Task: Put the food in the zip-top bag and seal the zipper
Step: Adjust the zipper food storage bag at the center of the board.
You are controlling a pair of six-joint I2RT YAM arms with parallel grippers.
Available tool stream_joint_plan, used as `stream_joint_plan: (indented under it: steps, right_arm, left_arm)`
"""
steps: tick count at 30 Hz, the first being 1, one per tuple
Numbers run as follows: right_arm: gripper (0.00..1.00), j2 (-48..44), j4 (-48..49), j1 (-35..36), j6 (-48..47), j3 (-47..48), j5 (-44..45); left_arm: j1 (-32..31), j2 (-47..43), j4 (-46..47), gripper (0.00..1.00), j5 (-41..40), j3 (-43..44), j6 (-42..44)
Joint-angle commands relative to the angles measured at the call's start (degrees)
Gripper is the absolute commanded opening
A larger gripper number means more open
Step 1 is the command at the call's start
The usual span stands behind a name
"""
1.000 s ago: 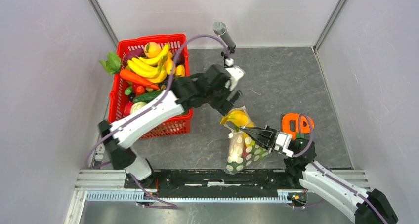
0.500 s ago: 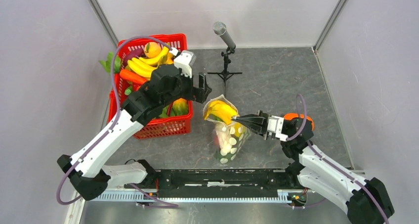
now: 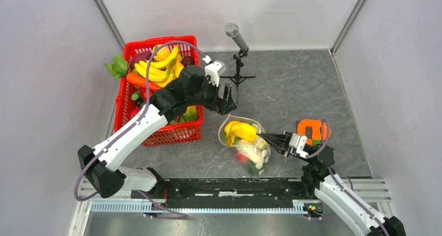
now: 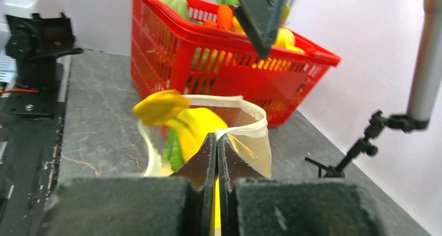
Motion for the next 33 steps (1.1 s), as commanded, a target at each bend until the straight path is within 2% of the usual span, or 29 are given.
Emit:
stream_joint_plan:
  steps: [1, 6, 11, 16, 19, 25, 30, 33]
  right_arm:
    - [0.0, -1.18, -9.09, -0.77, -2.36, -2.48, 7.65]
    - [0.0, -0.24, -15.21, -1.42, -0.32, 1.99, 13.49]
    - [0.0, 0.0, -20.57, -2.01, 1.63, 6.46, 19.29]
    - [0.0, -0.74, -23.06, -2.19, 1.72, 8.22, 21.22]
    - [0.0, -1.0, -24.02, -2.18, 1.88, 8.66, 21.12]
    - [0.0, -2.21, -23.29, -2.17, 3.95, 8.76, 21.71]
    - [0.0, -2.66, -22.83, -2.17, 4.26, 9.1, 20.69]
    - [0.0, -2.81, -22.93, -2.17, 4.5, 9.2, 20.52]
  left_arm:
    - [0.06, 0.23, -0.92, 0.93, 5.47, 1.65, 2.37]
    - [-0.63, 1.8, -3.88, 0.9, 6.05, 2.04, 2.75]
    - [-3.99, 3.93, -9.66, 0.85, 0.23, 3.32, 4.89]
    - [-5.35, 5.05, -11.21, 0.82, -4.59, 2.63, 5.06]
    - [-6.1, 6.63, -11.99, 0.78, -3.6, 3.07, 5.12]
    - [-8.66, 9.43, -11.76, 0.67, -5.28, 2.68, 3.94]
    - [-9.35, 11.1, -11.41, 0.53, -9.45, 2.54, 1.7]
    - [-9.44, 11.31, -9.49, 0.43, -9.02, 1.62, 0.47]
